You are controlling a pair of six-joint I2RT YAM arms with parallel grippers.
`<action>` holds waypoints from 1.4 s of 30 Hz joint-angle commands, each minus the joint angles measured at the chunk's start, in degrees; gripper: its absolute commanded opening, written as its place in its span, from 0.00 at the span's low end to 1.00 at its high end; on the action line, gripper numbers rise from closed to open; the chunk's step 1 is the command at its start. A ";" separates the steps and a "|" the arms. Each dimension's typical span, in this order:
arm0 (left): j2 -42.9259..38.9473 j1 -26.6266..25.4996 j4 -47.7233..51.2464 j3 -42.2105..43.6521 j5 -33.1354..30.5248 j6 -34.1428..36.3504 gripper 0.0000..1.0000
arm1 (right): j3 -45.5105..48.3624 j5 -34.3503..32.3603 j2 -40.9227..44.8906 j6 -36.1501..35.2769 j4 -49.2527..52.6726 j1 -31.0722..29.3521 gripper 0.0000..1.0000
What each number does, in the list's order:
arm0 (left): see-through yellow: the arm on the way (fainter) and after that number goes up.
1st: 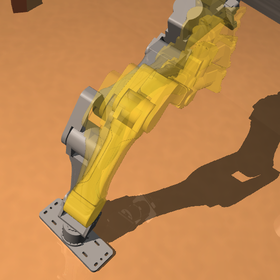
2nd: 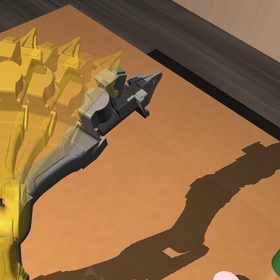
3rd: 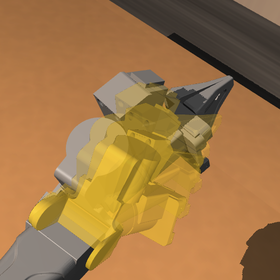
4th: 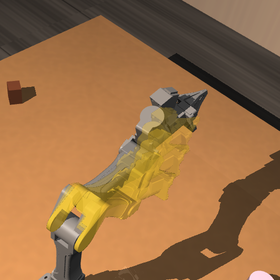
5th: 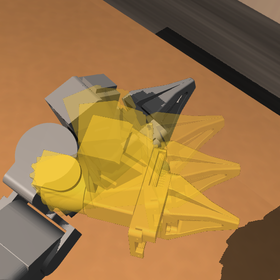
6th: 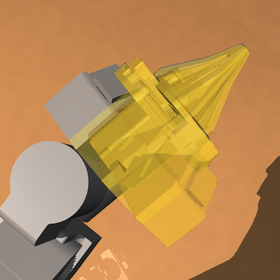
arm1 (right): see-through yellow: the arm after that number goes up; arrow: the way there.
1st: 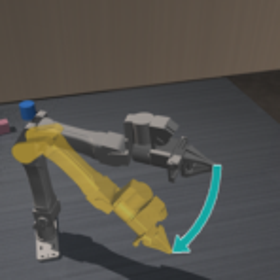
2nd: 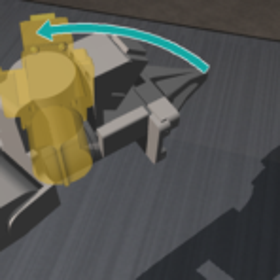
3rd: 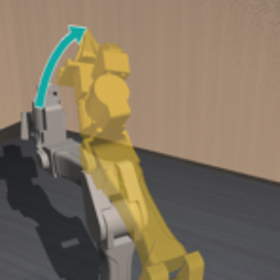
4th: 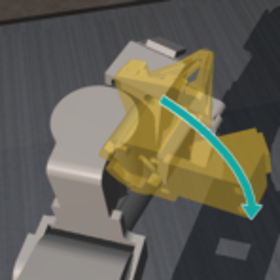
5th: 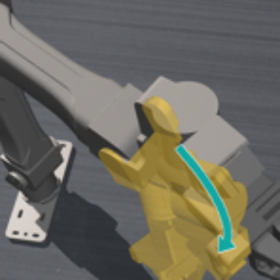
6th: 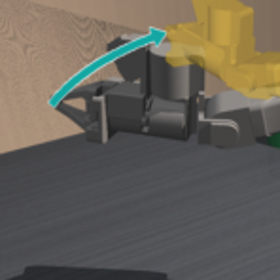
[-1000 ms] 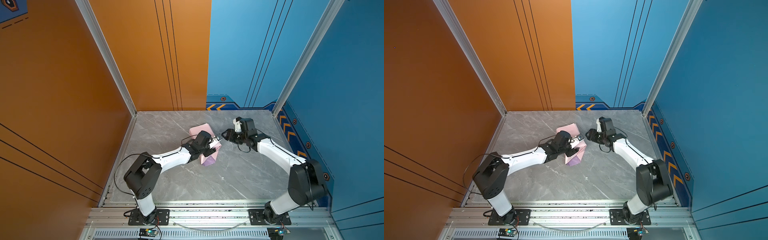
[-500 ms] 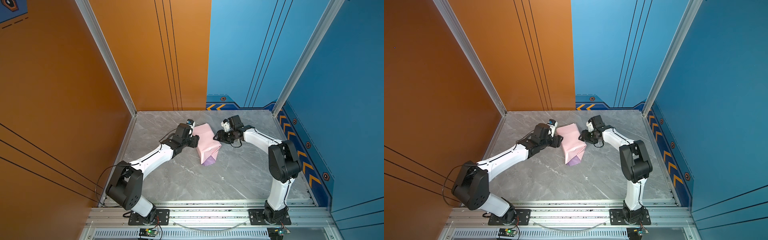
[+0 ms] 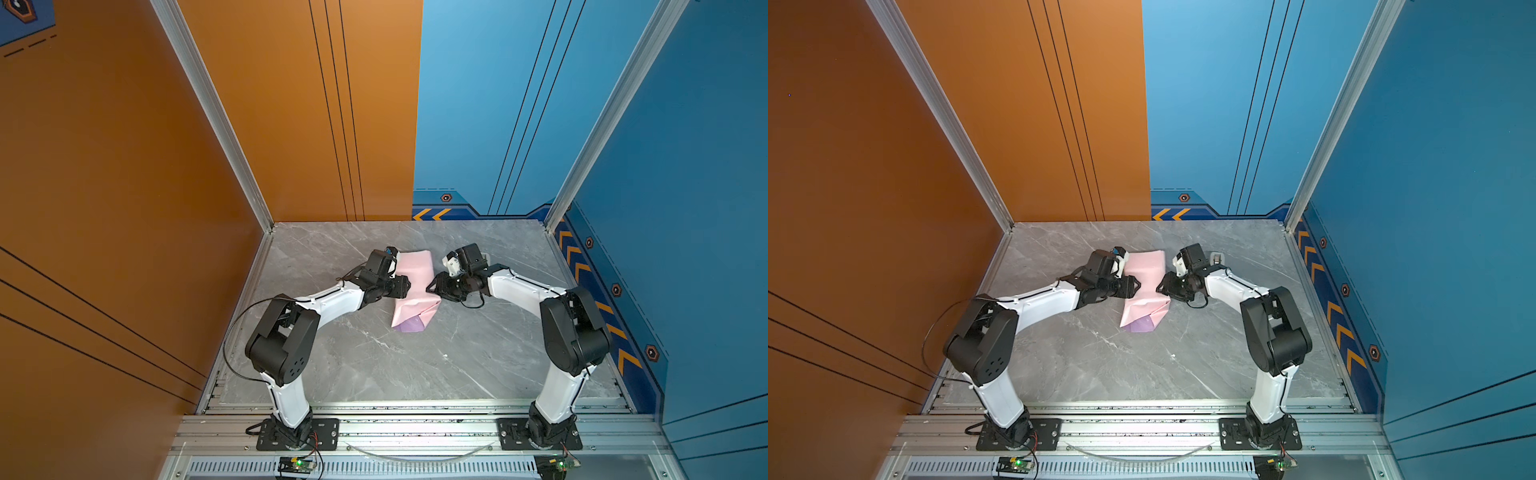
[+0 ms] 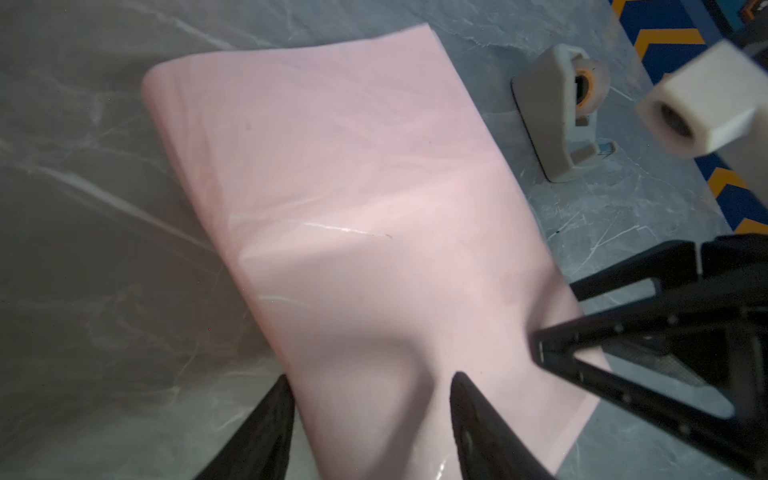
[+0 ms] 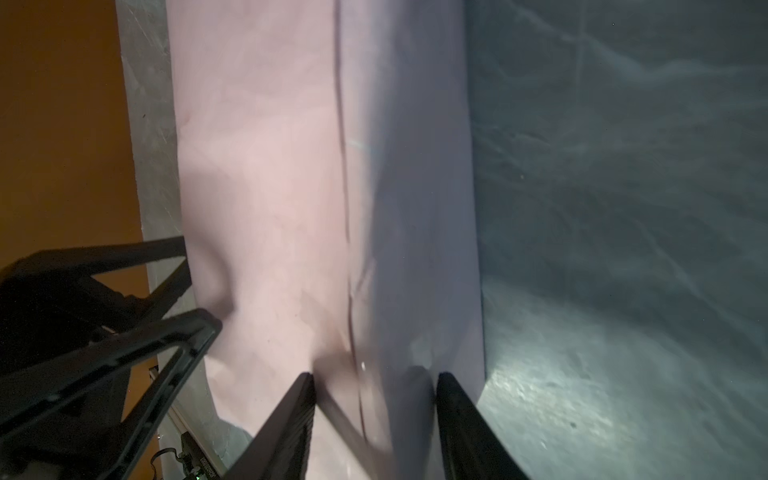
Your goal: Wrap the gift box in paper
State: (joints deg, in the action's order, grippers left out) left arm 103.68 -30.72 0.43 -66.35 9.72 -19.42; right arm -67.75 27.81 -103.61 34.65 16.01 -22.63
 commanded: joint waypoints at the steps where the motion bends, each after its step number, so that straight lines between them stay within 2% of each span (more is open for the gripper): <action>1: 1.46 -1.34 -1.83 -3.09 2.92 2.81 0.61 | 2.66 -5.42 3.07 2.77 -0.02 -0.31 0.53; 4: -1.83 -1.15 -4.27 -0.40 2.10 2.76 0.63 | 3.59 -6.58 4.29 3.15 -1.36 0.11 0.56; 11: -15.95 -0.58 -12.22 18.36 0.49 8.44 0.66 | 3.57 -6.28 4.72 2.35 -1.69 0.22 0.58; 16: -17.96 -0.73 -12.99 24.85 1.08 12.24 0.64 | 4.11 -5.81 3.99 2.17 -1.88 0.13 0.58; 30: -7.44 -2.68 -15.96 20.79 -1.72 12.04 0.60 | 4.53 -5.39 3.74 1.12 -2.24 -0.21 0.57; 35: -5.30 -3.31 -17.49 19.54 -2.50 11.99 0.56 | 4.71 -5.40 3.52 0.94 -2.31 -0.39 0.57; 42: -2.79 -4.58 -19.04 18.71 -4.73 12.30 0.43 | 5.08 -5.80 3.90 1.16 -2.51 -0.58 0.57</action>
State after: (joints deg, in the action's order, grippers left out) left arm 99.68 -34.54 -17.30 -46.37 6.83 -7.90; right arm -63.77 22.65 -100.29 36.27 14.02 -22.85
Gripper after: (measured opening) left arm 0.434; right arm 0.571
